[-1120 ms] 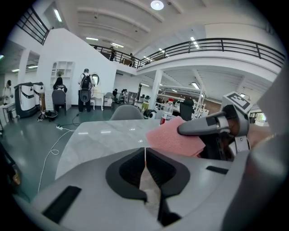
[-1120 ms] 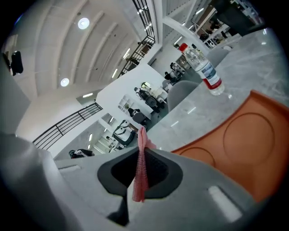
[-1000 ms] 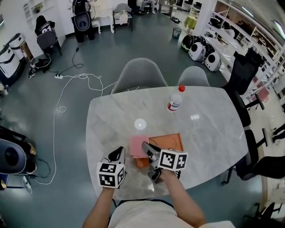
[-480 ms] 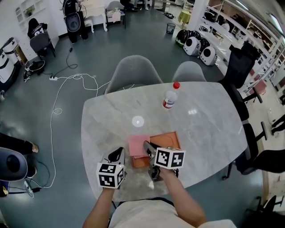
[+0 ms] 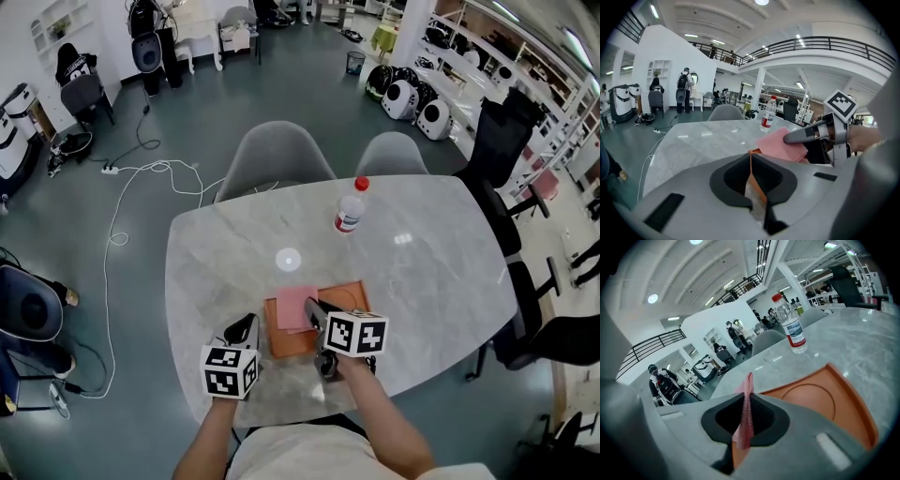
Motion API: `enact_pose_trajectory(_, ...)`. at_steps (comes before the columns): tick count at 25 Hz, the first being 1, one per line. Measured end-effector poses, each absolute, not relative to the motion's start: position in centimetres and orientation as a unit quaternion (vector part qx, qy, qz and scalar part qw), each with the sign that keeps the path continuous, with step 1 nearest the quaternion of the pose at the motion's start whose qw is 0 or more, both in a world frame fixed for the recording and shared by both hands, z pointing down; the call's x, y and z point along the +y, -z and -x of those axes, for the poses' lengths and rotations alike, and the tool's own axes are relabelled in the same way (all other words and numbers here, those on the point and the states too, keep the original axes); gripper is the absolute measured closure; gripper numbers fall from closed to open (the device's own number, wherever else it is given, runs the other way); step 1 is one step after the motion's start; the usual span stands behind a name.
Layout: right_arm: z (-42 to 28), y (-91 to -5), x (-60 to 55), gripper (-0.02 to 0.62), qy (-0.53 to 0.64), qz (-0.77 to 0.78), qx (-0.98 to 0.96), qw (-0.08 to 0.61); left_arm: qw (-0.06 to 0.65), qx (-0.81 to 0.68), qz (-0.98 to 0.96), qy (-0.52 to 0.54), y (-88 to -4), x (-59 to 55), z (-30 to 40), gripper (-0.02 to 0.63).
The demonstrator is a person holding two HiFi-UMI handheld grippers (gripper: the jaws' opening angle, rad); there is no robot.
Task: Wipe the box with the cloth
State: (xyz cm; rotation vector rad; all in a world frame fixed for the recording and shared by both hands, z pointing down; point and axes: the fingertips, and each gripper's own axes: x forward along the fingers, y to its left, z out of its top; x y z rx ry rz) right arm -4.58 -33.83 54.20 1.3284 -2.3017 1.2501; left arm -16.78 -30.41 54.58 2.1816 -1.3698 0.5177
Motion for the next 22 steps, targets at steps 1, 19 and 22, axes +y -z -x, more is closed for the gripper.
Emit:
enact_pose_trajectory(1, 4.3, -54.1, -33.9, 0.578, -0.421, -0.452, -0.780, 0.103, 0.254, -0.506, -0.802, -0.190, -54.5, -30.4, 16.7, 0.591)
enact_pose_trajectory(19, -2.7, -54.1, -34.0, 0.578, -0.417, -0.492, -0.756, 0.113, 0.254, -0.530, -0.788, -0.185, -54.0, -30.1, 15.1, 0.591)
enact_pose_trajectory(22, -3.7, -54.1, -34.0, 0.578, -0.412, -0.500, -0.753, 0.116, 0.254, -0.533, -0.786, -0.183, -54.0, -30.1, 15.1, 0.591)
